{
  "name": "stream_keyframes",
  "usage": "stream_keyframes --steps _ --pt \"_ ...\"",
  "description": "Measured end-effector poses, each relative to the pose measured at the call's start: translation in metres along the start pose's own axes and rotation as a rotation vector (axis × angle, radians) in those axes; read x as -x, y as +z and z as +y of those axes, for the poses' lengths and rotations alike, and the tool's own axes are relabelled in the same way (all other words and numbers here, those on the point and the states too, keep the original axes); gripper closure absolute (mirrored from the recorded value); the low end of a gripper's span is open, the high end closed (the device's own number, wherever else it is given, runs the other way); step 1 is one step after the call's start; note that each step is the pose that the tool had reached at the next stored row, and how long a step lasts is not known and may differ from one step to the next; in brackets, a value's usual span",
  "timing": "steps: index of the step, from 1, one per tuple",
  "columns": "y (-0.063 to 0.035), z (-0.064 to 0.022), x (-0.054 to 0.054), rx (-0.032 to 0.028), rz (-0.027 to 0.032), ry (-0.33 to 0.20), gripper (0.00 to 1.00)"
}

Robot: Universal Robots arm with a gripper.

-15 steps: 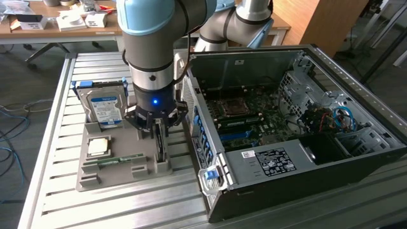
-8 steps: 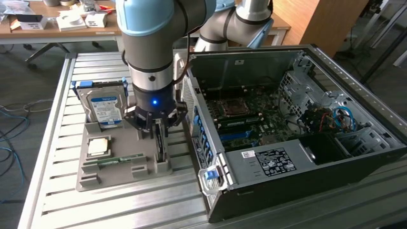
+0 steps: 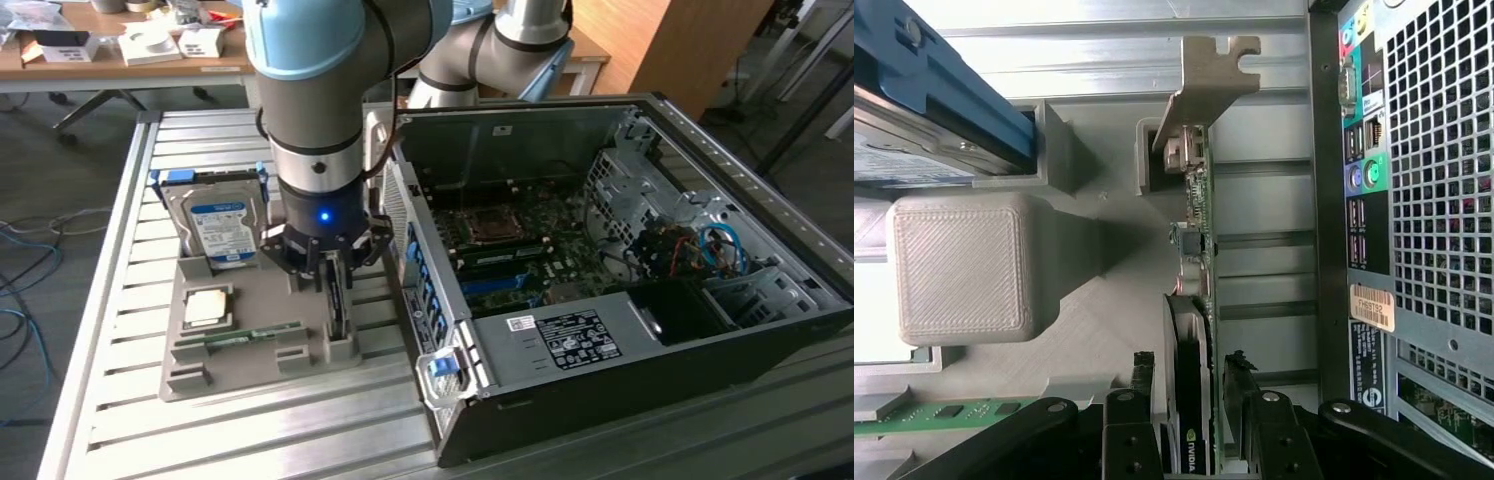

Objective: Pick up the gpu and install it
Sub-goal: 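Pick up the gpu and move the gpu toward the slot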

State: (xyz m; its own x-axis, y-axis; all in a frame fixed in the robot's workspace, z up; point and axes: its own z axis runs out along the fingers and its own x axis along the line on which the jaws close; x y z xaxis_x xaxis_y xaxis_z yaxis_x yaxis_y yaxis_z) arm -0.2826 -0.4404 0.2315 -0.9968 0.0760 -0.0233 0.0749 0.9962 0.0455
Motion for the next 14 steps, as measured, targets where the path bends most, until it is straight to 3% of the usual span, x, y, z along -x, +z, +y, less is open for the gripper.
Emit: stream_keyframes --steps 14 --pt "0.0019 -0.0001 -0.0001 -0.0001 0.0002 0.0 0.58"
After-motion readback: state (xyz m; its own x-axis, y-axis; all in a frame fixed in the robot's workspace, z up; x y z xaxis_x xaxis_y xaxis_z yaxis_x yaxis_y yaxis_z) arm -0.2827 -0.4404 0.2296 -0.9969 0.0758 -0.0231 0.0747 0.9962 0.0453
